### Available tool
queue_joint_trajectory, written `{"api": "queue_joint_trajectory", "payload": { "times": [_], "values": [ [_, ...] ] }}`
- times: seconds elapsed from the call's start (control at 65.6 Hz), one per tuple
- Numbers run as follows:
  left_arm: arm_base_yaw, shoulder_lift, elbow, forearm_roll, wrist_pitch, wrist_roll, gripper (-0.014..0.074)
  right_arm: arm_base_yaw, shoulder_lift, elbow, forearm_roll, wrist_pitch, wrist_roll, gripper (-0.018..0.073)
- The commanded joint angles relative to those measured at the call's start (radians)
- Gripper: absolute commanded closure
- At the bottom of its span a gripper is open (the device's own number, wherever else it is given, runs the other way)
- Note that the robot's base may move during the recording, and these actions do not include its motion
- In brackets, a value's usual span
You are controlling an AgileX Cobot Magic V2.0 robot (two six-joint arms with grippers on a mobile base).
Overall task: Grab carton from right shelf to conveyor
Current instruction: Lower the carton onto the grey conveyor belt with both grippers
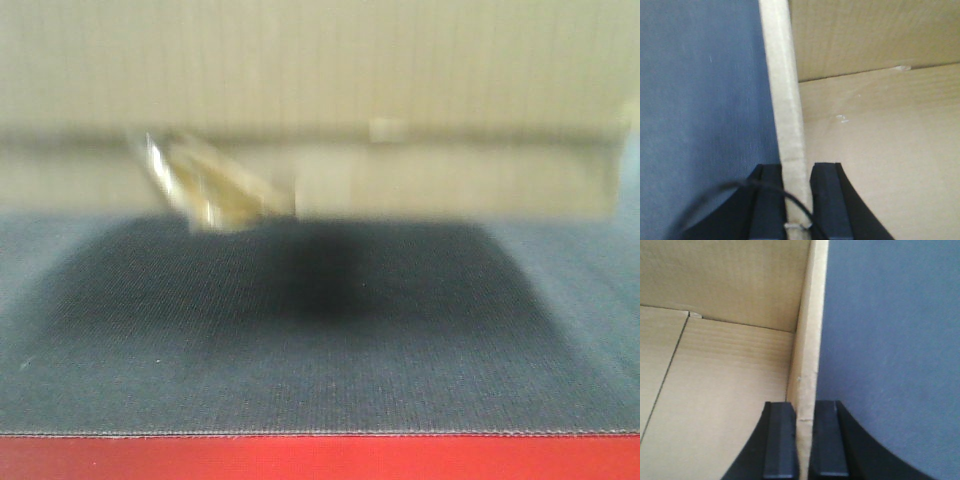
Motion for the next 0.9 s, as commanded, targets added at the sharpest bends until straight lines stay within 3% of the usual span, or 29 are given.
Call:
{"api": "queue_joint_trajectory", "payload": {
  "times": [0.0, 0.244, 0.366, 0.473, 0.58, 0.641, 0.885],
  "values": [
    [-0.004, -0.009, 0.068, 0.013, -0.069, 0.009, 0.0616, -0.008, 0.002, 0.077, -0.031, -0.086, -0.013, 0.0627],
    [-0.004, -0.006, 0.202, 0.013, -0.201, 0.008, 0.0591, -0.015, 0.031, 0.153, -0.031, -0.178, -0.013, 0.0627],
    [-0.004, -0.004, 0.211, 0.013, -0.217, 0.008, 0.0437, -0.015, 0.031, 0.153, -0.031, -0.201, -0.013, 0.0624],
    [-0.004, -0.004, 0.211, 0.015, -0.221, 0.008, 0.019, -0.015, 0.031, 0.151, -0.031, -0.187, -0.013, 0.0468],
    [-0.004, -0.007, 0.211, 0.015, -0.221, 0.008, 0.0006, -0.015, 0.026, 0.151, -0.031, -0.173, -0.013, 0.016],
    [-0.004, -0.017, 0.211, 0.011, -0.221, 0.008, -0.0015, -0.015, 0.024, 0.149, -0.031, -0.167, -0.013, -0.002],
    [-0.004, -0.118, 0.204, 0.042, -0.226, 0.008, -0.0003, -0.023, -0.021, 0.105, -0.033, -0.161, -0.013, -0.0003]
  ]
}}
